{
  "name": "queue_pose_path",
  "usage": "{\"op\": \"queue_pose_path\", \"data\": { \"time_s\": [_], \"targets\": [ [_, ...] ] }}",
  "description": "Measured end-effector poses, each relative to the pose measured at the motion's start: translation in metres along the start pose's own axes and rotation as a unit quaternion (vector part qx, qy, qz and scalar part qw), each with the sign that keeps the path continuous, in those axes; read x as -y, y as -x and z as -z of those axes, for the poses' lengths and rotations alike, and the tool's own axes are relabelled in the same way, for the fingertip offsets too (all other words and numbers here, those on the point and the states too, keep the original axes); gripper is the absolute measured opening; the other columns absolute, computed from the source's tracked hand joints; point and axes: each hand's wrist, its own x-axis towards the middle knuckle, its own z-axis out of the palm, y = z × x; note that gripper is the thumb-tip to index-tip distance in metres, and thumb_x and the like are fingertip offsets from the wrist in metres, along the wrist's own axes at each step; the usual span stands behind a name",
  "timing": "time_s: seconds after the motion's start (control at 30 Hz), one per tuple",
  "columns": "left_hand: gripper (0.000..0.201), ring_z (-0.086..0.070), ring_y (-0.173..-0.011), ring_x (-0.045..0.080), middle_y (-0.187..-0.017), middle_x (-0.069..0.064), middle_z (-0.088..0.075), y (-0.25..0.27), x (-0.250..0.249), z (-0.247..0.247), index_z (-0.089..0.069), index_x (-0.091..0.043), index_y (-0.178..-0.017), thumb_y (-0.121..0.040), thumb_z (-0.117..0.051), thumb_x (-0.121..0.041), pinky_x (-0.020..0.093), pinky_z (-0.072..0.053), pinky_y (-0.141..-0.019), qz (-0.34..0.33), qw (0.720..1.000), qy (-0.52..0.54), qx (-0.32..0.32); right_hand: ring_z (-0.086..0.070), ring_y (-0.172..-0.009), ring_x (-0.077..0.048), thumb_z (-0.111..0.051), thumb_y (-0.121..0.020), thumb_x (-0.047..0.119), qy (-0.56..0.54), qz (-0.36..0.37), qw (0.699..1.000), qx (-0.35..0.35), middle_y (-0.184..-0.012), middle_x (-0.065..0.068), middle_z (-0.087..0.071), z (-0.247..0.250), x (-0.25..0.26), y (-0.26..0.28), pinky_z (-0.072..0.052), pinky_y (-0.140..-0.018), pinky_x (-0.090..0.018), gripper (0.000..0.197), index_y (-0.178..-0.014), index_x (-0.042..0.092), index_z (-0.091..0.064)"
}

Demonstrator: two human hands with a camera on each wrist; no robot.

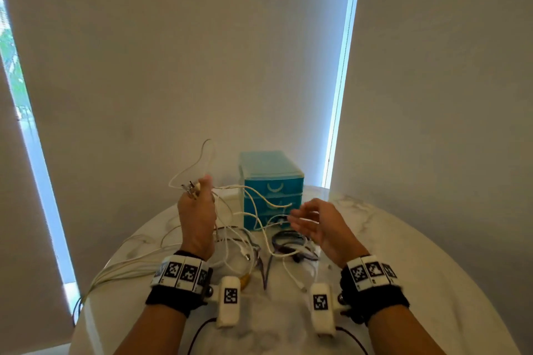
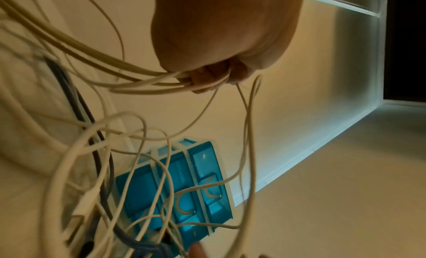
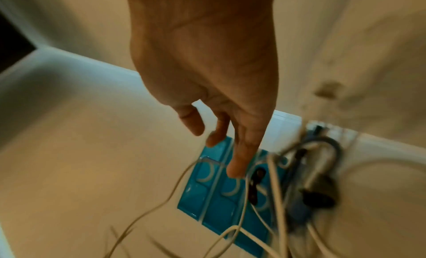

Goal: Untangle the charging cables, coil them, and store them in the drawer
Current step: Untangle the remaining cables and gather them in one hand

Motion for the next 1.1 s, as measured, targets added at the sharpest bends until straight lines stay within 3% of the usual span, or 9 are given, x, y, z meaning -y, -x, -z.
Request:
{"op": "queue_pose_path", "data": {
  "time_s": [0.17,0.3,0.4,0.47,0.57,0.77,0.9,1.03,1.1],
  "targets": [
    [0.038,-0.033,-0.051,0.013,-0.061,-0.001,-0.041,-0.005,0.006,0.003,-0.056,-0.021,-0.076,-0.110,-0.058,-0.039,0.030,-0.030,-0.049,-0.003,1.000,0.023,0.004,-0.073,-0.120,-0.041,-0.060,-0.101,-0.004,-0.219,-0.055,0.973,0.039,-0.132,-0.032,-0.070,0.011,-0.039,-0.007,-0.061,-0.104,-0.043,0.028,-0.129,-0.010,-0.059],
    [0.043,-0.033,-0.045,0.011,-0.053,-0.007,-0.041,-0.001,0.000,0.002,-0.054,-0.023,-0.071,-0.112,-0.054,-0.035,0.026,-0.030,-0.044,0.001,0.999,0.047,0.006,-0.069,-0.110,-0.029,-0.062,-0.098,-0.011,-0.048,-0.030,0.998,0.014,-0.120,-0.021,-0.068,0.003,-0.052,-0.008,-0.066,-0.085,-0.032,0.023,-0.121,-0.010,-0.061],
    [0.033,-0.031,-0.043,0.008,-0.053,-0.010,-0.038,-0.004,-0.004,0.003,-0.057,-0.024,-0.079,-0.111,-0.053,-0.029,0.021,-0.028,-0.039,0.059,0.989,0.131,0.029,-0.070,-0.109,-0.019,-0.073,-0.098,0.003,0.170,0.077,0.982,0.031,-0.129,-0.004,-0.064,-0.006,-0.051,-0.002,-0.065,-0.076,-0.023,0.053,-0.143,0.024,-0.056],
    [0.030,-0.027,-0.042,0.007,-0.052,-0.010,-0.032,-0.004,-0.003,0.001,-0.056,-0.023,-0.082,-0.111,-0.051,-0.028,0.020,-0.026,-0.037,0.085,0.982,0.155,0.065,-0.070,-0.105,-0.015,-0.077,-0.100,0.023,0.217,0.160,0.962,0.035,-0.125,0.000,-0.064,-0.014,-0.051,0.005,-0.060,-0.070,-0.017,0.048,-0.140,0.043,-0.060],
    [0.034,-0.024,-0.039,0.007,-0.050,-0.009,-0.028,-0.001,0.001,-0.003,-0.056,-0.023,-0.079,-0.112,-0.049,-0.029,0.020,-0.024,-0.036,0.099,0.979,0.147,0.101,-0.071,-0.093,-0.015,-0.068,-0.105,0.038,0.182,0.194,0.963,0.030,-0.107,0.001,-0.076,-0.023,-0.049,0.013,-0.058,-0.071,-0.022,0.018,-0.121,0.037,-0.077],
    [0.040,-0.023,-0.039,0.007,-0.050,-0.008,-0.029,-0.002,0.000,0.000,-0.052,-0.026,-0.073,-0.112,-0.046,-0.032,0.020,-0.023,-0.035,0.102,0.978,0.140,0.120,-0.074,-0.117,-0.021,-0.058,-0.109,0.033,0.019,0.218,0.975,0.033,-0.123,0.002,-0.080,-0.024,-0.036,0.020,-0.060,-0.102,-0.039,0.032,-0.117,0.008,-0.077],
    [0.036,-0.025,-0.040,0.009,-0.051,-0.008,-0.031,0.000,-0.001,-0.004,-0.050,-0.024,-0.075,-0.111,-0.048,-0.029,0.021,-0.025,-0.036,0.117,0.978,0.085,0.153,-0.074,-0.102,-0.039,-0.072,-0.096,0.053,0.074,0.222,0.972,-0.009,-0.102,-0.005,-0.080,-0.029,-0.040,0.026,-0.065,-0.091,-0.055,0.039,-0.108,0.016,-0.073],
    [0.028,-0.031,-0.046,0.012,-0.055,-0.002,-0.039,0.013,-0.003,-0.011,-0.056,-0.019,-0.081,-0.107,-0.056,-0.029,0.023,-0.029,-0.041,0.077,0.975,-0.064,0.199,-0.071,-0.086,-0.017,-0.087,-0.086,0.047,0.152,0.225,0.961,0.051,-0.093,-0.005,-0.071,-0.040,-0.047,0.026,-0.063,-0.080,-0.039,0.038,-0.118,0.036,-0.071],
    [0.028,-0.032,-0.047,0.012,-0.057,0.000,-0.039,0.018,-0.003,-0.013,-0.057,-0.015,-0.084,-0.108,-0.057,-0.030,0.025,-0.029,-0.044,0.053,0.974,-0.089,0.199,-0.067,-0.076,-0.018,-0.087,-0.089,0.039,0.206,0.240,0.948,0.041,-0.082,-0.004,-0.069,-0.041,-0.052,0.024,-0.063,-0.078,-0.044,0.022,-0.109,0.037,-0.077]
  ]
}}
